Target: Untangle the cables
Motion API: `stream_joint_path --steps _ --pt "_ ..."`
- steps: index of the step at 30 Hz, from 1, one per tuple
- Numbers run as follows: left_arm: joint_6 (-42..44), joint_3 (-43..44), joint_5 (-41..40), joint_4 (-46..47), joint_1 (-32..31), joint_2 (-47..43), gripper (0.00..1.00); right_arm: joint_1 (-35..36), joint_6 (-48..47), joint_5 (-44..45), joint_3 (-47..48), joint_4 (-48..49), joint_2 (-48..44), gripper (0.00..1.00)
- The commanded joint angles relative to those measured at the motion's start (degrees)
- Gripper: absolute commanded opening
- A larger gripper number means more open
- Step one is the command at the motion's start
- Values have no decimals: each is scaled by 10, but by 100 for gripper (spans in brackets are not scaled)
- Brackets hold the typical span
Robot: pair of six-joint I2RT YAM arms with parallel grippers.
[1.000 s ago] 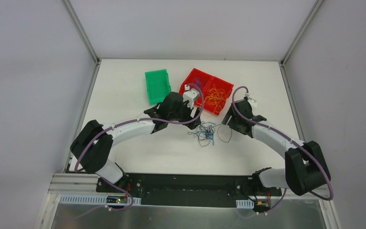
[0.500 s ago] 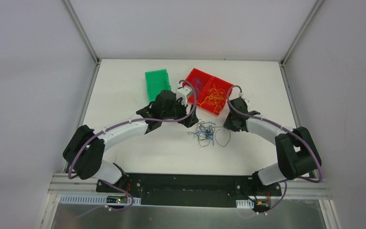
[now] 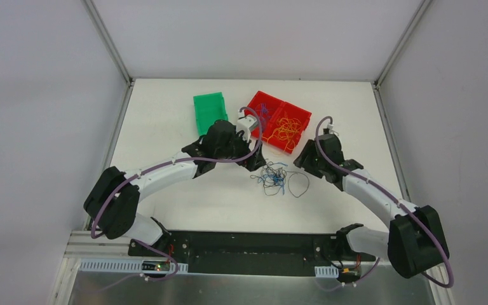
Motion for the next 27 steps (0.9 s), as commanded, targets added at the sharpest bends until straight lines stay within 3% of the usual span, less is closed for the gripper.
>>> stream_joint_path --steps 1,7,16,19,23,27 --pt "2 19 18 0 4 -3 84 -2 -6 -6 -11 4 -11 61" --pt "3 19 20 -1 4 -9 84 0 -20 50 7 -34 38 63" --pt "7 17 13 -9 4 -16 84 33 -29 67 24 -61 87 55" --pt "9 17 9 -11 4 -18 84 39 -34 59 29 -61 96 43" --pt "9 20 9 -15 4 -15 84 44 -42 44 28 -56 89 2" --pt "10 23 11 -19 4 -4 85 44 -42 33 14 -41 49 0"
